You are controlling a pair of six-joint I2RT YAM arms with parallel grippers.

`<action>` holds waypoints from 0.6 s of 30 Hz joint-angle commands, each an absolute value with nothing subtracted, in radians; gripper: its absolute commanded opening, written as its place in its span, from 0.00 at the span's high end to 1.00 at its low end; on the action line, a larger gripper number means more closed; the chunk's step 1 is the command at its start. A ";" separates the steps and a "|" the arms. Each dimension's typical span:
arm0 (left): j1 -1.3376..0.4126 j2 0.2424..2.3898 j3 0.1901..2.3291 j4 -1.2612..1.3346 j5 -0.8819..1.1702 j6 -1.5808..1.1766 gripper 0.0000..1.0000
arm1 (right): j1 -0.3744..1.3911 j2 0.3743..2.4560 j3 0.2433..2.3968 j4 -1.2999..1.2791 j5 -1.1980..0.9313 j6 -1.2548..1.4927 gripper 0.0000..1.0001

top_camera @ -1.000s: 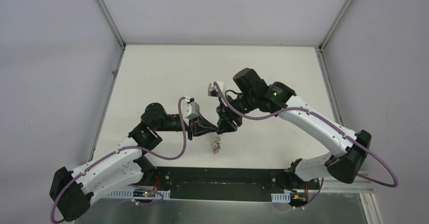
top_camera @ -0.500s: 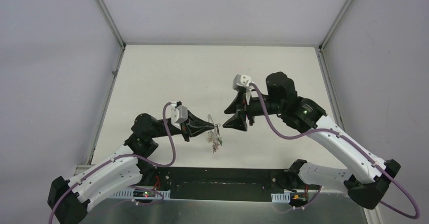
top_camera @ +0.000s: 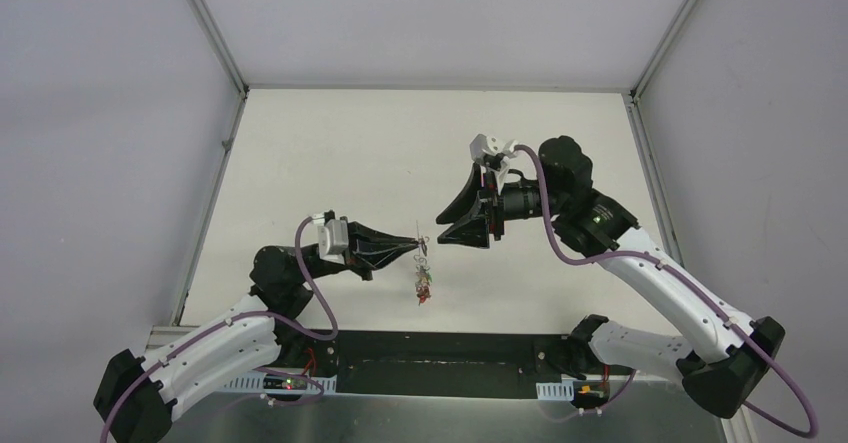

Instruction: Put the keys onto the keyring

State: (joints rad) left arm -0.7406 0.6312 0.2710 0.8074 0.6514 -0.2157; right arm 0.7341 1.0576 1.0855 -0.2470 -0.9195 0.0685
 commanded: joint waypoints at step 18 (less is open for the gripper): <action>-0.750 0.659 0.263 1.020 0.617 -0.297 1.00 | 0.739 1.105 1.032 -0.026 -0.984 0.169 0.61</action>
State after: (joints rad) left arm -0.7410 0.6621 0.2497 0.9291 0.6289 -0.2768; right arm 0.7345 1.0973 1.0325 -0.0933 -0.9989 0.1600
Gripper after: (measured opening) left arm 0.009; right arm 0.384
